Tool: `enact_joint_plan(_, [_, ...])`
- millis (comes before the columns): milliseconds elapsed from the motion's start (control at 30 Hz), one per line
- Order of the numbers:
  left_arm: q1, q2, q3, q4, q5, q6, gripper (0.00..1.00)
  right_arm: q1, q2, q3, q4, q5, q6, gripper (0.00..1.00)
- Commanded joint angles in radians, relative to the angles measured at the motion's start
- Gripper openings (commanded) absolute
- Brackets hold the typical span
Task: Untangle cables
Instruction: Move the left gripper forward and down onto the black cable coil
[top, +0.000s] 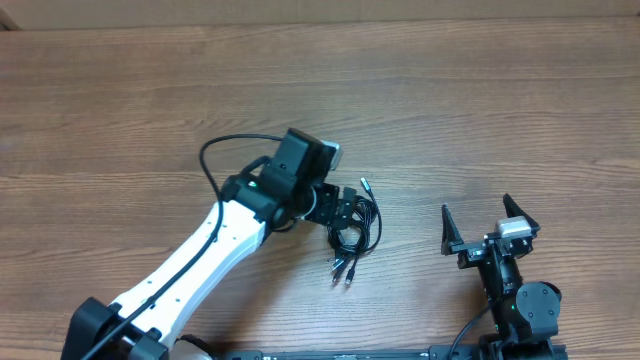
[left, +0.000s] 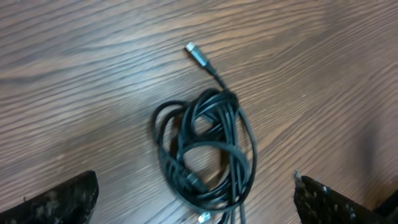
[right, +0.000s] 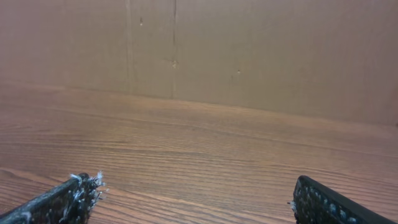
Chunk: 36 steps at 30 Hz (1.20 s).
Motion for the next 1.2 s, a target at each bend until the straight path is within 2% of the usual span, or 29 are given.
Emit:
enact_joint_plan(0, [-0.014,0.047,0.021,0.029,0.019,-0.045,1.0,-0.007,-0.011,-0.01,0.005,0.002,-0.001,1.0])
enact_joint_plan(467, [-0.057,0.254,0.021,0.213,-0.041,-0.024,1.0,-0.007,-0.012,-0.01,0.005,0.002,-0.001,1.0])
enact_joint_plan(833, [-0.062,0.328,0.021,0.278,-0.044,-0.027,0.66,-0.007,-0.012,-0.01,0.005,0.002,-0.001,1.0])
enact_joint_plan(1167, [-0.062,0.344,0.021,0.296,-0.046,0.154,0.52,-0.007,-0.012,-0.01,0.005,0.002,-0.001,1.0])
